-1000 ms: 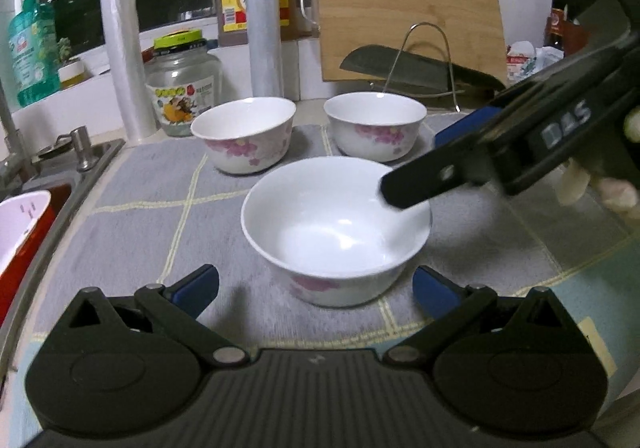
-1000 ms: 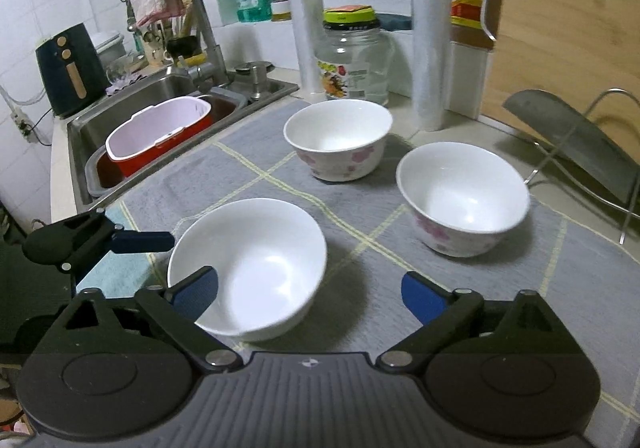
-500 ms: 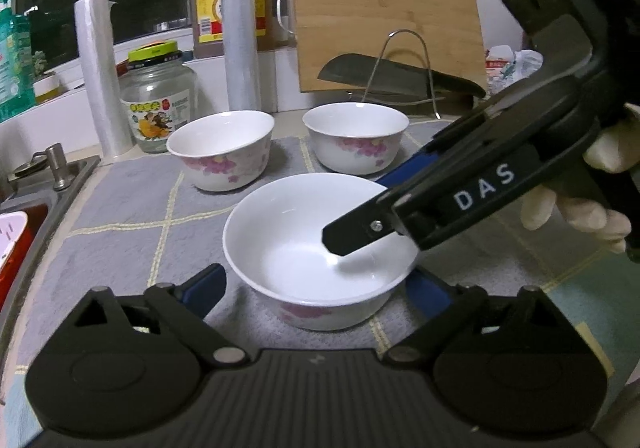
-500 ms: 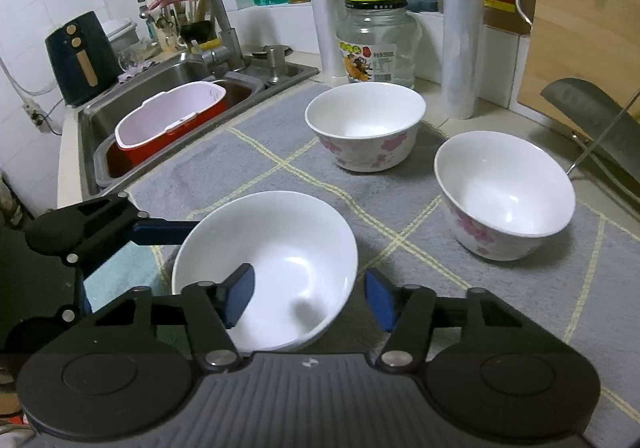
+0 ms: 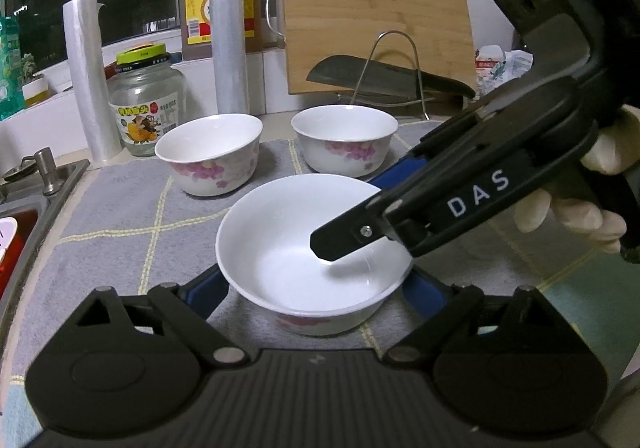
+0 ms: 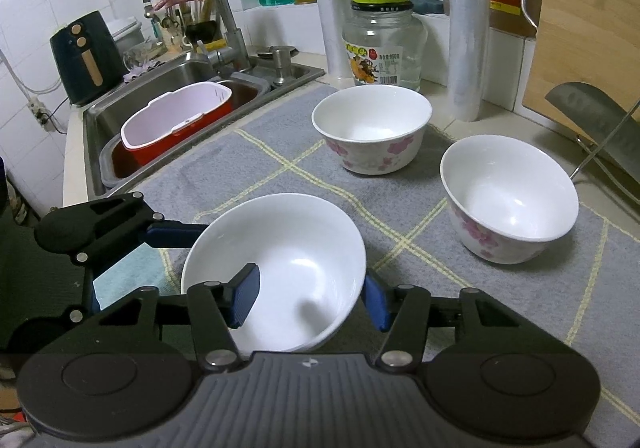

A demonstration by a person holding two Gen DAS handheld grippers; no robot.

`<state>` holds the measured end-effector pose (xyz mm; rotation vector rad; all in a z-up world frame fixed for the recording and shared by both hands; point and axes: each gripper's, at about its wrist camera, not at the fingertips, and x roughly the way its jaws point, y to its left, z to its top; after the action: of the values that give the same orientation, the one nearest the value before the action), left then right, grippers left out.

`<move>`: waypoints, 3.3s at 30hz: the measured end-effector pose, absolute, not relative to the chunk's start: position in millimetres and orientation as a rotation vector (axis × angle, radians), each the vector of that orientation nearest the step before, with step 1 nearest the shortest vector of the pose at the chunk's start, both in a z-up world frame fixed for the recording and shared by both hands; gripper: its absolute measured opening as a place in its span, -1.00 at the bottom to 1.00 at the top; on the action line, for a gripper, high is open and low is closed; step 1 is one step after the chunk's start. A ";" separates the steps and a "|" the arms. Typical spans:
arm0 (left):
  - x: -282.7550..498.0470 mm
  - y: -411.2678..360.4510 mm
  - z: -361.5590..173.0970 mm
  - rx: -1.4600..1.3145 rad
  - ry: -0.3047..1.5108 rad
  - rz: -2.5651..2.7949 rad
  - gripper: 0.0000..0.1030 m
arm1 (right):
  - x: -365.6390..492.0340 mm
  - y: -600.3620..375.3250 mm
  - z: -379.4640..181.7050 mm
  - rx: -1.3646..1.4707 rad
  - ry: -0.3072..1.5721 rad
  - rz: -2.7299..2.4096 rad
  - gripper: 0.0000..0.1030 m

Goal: Organize plates and bowls
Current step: 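Close the right gripper on the rim of a pink-flowered bowl, then lift the bowl with the right gripper and carry it toward the plate stack, then lower the bowl onto the plate stack and open the right gripper, then move the left gripper to a pink-flowered bowl and close on its rim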

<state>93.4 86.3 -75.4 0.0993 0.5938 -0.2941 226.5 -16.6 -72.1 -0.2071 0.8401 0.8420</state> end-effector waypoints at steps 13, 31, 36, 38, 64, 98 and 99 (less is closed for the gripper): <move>90.1 55.8 -59.6 0.097 0.571 -0.375 0.80 | 212.2 -59.9 -55.6 -0.174 0.832 0.773 0.18; 94.2 -9.8 -68.6 0.109 0.594 -0.526 0.80 | 194.4 -137.7 -60.1 -0.146 0.873 0.645 0.18; 93.5 -17.8 -70.8 0.106 0.608 -0.538 0.80 | 190.1 -148.8 -60.3 -0.143 0.883 0.644 0.18; 92.9 -18.8 -72.1 0.100 0.616 -0.539 0.80 | 189.6 -150.6 -60.7 -0.141 0.887 0.647 0.18; 79.2 2.9 -60.6 0.076 0.596 -0.482 0.99 | 187.1 -155.9 -55.5 -0.140 0.844 0.632 0.99; 225.9 31.9 -23.3 0.056 0.665 -0.367 0.99 | 259.3 -126.6 -49.9 -0.296 0.706 0.614 1.00; 230.5 30.7 -22.9 0.058 0.667 -0.374 0.99 | 261.6 -125.8 -50.2 -0.295 0.703 0.612 1.00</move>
<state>230.5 30.7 -22.9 0.0576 0.6666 -0.3745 261.6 -125.8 -50.2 -0.2946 0.7034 0.6116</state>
